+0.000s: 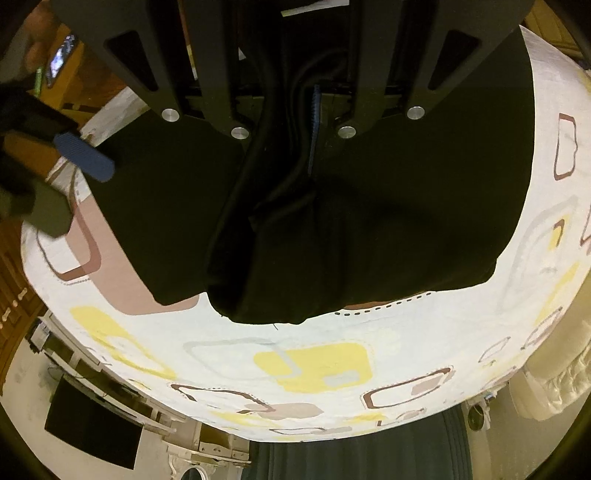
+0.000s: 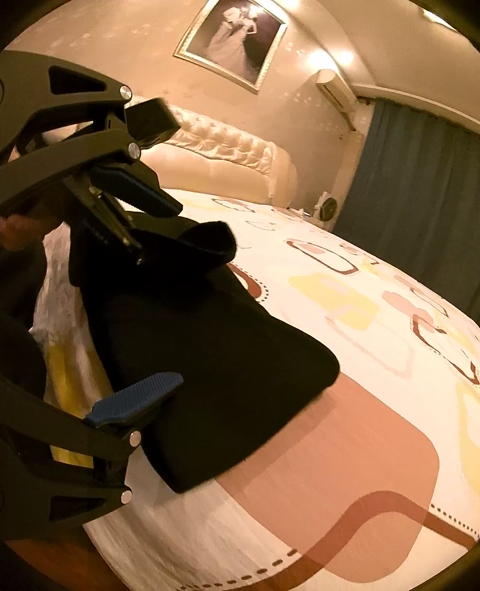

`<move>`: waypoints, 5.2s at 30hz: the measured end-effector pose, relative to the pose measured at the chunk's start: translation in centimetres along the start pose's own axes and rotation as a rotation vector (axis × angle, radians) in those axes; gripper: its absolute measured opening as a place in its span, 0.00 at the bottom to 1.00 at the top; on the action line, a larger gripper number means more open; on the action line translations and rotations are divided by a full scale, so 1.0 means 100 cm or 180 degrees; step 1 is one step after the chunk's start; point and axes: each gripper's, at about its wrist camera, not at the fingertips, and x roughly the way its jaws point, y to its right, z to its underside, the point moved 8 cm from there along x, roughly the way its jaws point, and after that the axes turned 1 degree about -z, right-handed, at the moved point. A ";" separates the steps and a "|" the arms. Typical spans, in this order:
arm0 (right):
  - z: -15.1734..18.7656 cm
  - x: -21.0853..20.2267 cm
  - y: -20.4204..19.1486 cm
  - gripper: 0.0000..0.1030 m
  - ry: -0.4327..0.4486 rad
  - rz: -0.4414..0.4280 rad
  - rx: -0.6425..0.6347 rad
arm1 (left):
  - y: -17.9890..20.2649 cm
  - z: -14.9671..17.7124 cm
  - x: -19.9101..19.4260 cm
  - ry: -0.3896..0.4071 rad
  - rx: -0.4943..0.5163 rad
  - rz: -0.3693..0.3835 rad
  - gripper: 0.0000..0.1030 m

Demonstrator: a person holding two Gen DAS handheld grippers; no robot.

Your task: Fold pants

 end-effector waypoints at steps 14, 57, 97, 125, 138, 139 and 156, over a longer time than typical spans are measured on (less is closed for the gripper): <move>-0.008 -0.010 0.001 0.83 0.0150 0.0016 0.0078 | 0.014 0.000 0.002 0.0122 0.0198 -0.0222 0.27; 0.026 0.066 -0.019 0.83 -0.0509 0.0228 -0.0278 | -0.226 0.085 -0.068 0.0262 -0.1286 0.0002 0.82; -0.030 0.017 -0.057 0.12 -0.0399 0.0638 -0.1083 | -0.212 0.082 -0.058 0.0240 -0.1140 0.0164 0.82; -0.027 0.027 0.041 0.11 -0.0358 0.0615 -0.0439 | -0.205 0.086 -0.055 0.0177 -0.1126 0.0233 0.82; -0.029 0.008 0.054 0.09 -0.0249 0.0571 -0.0303 | -0.188 0.093 -0.048 0.0077 -0.1103 0.0442 0.82; -0.029 0.007 0.054 0.09 -0.0245 0.0578 -0.0303 | -0.186 0.093 -0.047 0.0071 -0.1098 0.0457 0.82; -0.051 -0.041 0.069 0.62 0.0149 0.0397 0.0125 | -0.167 0.083 -0.035 -0.0064 -0.1363 0.1134 0.82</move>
